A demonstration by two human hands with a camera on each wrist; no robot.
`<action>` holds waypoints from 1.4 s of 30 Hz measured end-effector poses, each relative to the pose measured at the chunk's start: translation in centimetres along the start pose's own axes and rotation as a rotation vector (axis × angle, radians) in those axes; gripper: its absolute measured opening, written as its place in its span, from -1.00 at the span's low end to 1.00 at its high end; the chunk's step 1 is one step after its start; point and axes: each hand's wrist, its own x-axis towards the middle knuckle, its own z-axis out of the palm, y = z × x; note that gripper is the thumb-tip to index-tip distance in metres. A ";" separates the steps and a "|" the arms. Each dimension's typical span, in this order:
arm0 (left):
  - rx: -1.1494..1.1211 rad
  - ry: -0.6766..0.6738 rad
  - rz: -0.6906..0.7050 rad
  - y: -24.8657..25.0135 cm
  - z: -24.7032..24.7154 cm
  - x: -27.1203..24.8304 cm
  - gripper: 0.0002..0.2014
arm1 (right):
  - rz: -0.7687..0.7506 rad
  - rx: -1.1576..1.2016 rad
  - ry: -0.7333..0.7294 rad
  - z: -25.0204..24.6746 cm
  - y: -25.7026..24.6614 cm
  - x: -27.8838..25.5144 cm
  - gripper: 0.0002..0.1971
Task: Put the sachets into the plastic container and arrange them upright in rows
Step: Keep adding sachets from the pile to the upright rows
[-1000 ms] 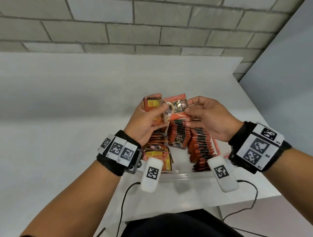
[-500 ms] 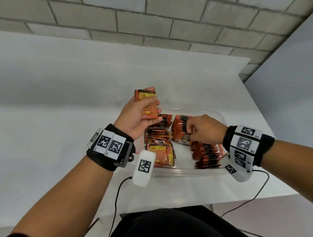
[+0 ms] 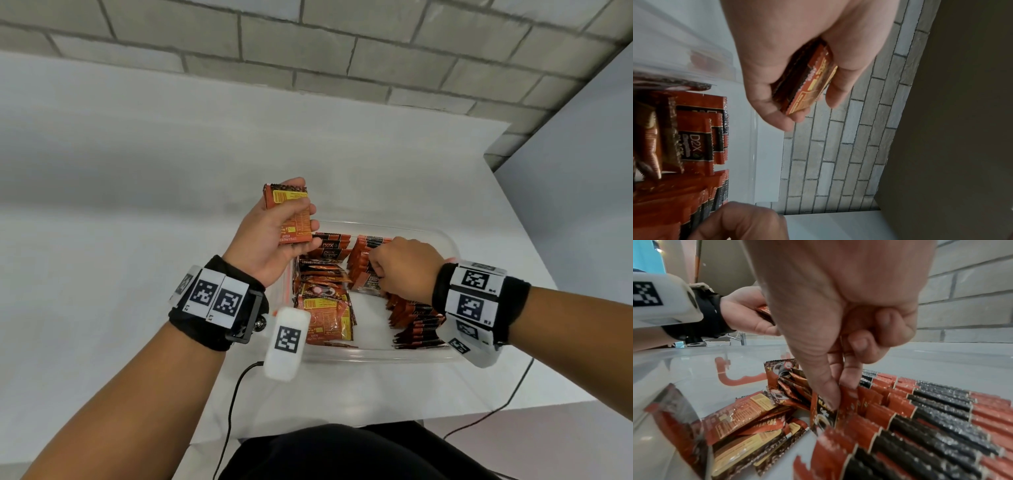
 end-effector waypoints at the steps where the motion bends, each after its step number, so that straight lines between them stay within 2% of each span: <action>1: 0.001 0.000 -0.001 0.0 0.0 0.0 -0.76 | -0.001 -0.008 0.002 -0.1 0.0 0.0 -0.93; 12: 0.000 -0.003 -0.011 -0.3 0.1 0.2 -0.80 | -0.007 -0.053 0.008 -0.1 0.0 -0.1 -0.94; 22: 0.019 -0.001 -0.028 -0.2 0.4 0.4 -0.79 | 0.021 -0.016 0.060 0.1 0.7 0.0 -0.73; 28: 0.006 -0.014 -0.036 -0.3 0.4 0.5 -0.82 | 0.040 0.002 0.081 -0.2 1.0 -0.2 -0.69; 33: -0.023 -0.029 -0.074 -0.7 0.5 0.5 -0.77 | 0.044 0.044 0.070 -0.6 1.1 -0.8 -0.67; 35: -0.029 -0.049 -0.107 -0.6 0.7 0.4 -0.74 | 0.048 0.176 0.115 -1.4 1.5 -1.3 -0.69; 39: 0.093 -0.155 -0.173 -0.5 2.2 0.1 -0.71 | -0.003 0.793 0.352 -4.4 1.6 -2.4 -0.65; 42: 0.228 -0.228 -0.168 -0.4 3.2 -0.1 -0.65 | -0.085 0.981 0.349 -5.3 0.6 -2.4 -0.60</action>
